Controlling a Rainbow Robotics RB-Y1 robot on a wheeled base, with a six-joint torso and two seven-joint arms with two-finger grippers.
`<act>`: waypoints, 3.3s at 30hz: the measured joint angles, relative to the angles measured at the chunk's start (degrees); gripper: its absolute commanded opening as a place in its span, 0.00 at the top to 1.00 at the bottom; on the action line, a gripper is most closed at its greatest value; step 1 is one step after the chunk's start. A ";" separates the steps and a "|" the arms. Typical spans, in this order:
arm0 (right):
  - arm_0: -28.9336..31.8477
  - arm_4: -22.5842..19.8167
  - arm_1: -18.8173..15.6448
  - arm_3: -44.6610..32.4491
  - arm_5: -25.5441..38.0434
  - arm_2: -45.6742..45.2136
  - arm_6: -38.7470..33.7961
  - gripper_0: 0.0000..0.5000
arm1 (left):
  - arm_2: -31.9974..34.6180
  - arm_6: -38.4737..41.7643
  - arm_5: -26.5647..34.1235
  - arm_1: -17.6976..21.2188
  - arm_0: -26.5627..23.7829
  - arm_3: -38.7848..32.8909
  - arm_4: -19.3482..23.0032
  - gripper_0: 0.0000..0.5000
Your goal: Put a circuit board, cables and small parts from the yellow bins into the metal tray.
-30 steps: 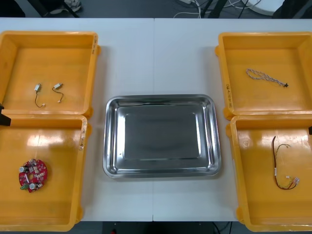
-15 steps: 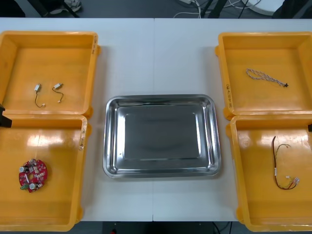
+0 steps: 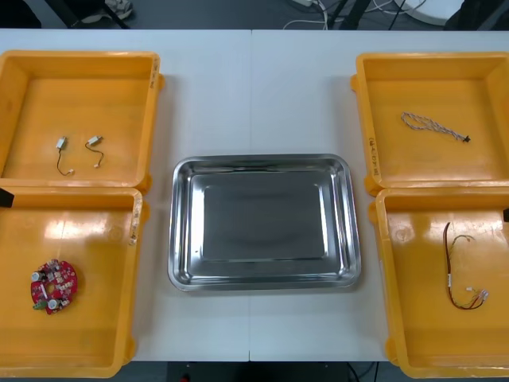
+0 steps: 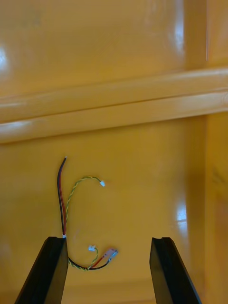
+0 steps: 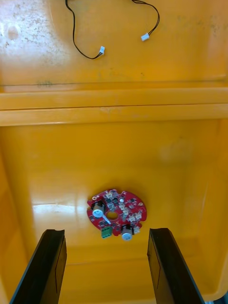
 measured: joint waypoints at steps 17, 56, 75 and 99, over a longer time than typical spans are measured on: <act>5.84 1.95 8.05 -3.52 -2.67 0.04 0.01 0.00 | 0.00 -21.19 -10.06 5.56 9.09 -0.74 3.01 0.00; 13.80 21.07 17.59 -8.28 -10.21 10.33 -0.04 0.00 | -4.07 -54.65 -36.47 10.49 34.27 -5.20 6.24 0.00; 14.10 21.81 18.51 -7.46 -11.82 11.38 -0.04 0.00 | -13.96 -54.95 -43.39 10.59 35.64 -5.21 -0.79 0.00; 13.83 23.20 18.62 -2.75 -18.10 13.03 -0.14 0.00 | -20.90 -54.95 -54.43 10.76 36.31 -0.28 -2.99 0.00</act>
